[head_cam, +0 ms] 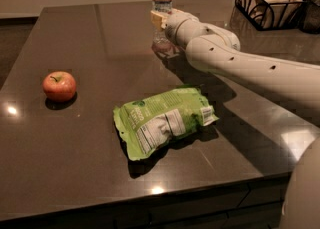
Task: Place water bottle upright
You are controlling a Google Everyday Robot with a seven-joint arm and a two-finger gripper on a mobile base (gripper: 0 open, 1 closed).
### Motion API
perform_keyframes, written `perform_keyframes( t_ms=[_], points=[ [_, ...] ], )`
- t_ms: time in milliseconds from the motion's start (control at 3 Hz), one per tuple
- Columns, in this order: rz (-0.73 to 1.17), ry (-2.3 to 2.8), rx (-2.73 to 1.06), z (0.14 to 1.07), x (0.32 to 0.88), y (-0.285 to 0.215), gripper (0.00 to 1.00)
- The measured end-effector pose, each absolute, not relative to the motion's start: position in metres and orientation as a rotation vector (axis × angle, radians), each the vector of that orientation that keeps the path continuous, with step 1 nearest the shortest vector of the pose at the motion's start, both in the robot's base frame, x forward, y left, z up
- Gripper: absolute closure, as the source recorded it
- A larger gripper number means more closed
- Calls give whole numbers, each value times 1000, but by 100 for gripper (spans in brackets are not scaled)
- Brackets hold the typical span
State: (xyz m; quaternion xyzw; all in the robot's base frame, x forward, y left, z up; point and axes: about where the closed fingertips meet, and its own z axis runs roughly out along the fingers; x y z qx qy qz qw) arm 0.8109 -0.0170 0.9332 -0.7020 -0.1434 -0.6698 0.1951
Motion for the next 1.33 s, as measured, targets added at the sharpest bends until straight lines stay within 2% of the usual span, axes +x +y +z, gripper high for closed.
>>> perform_keyframes(
  t_ms=[1333],
  points=[
    [-1949, -519, -1883, 923, 803, -10, 100]
  ],
)
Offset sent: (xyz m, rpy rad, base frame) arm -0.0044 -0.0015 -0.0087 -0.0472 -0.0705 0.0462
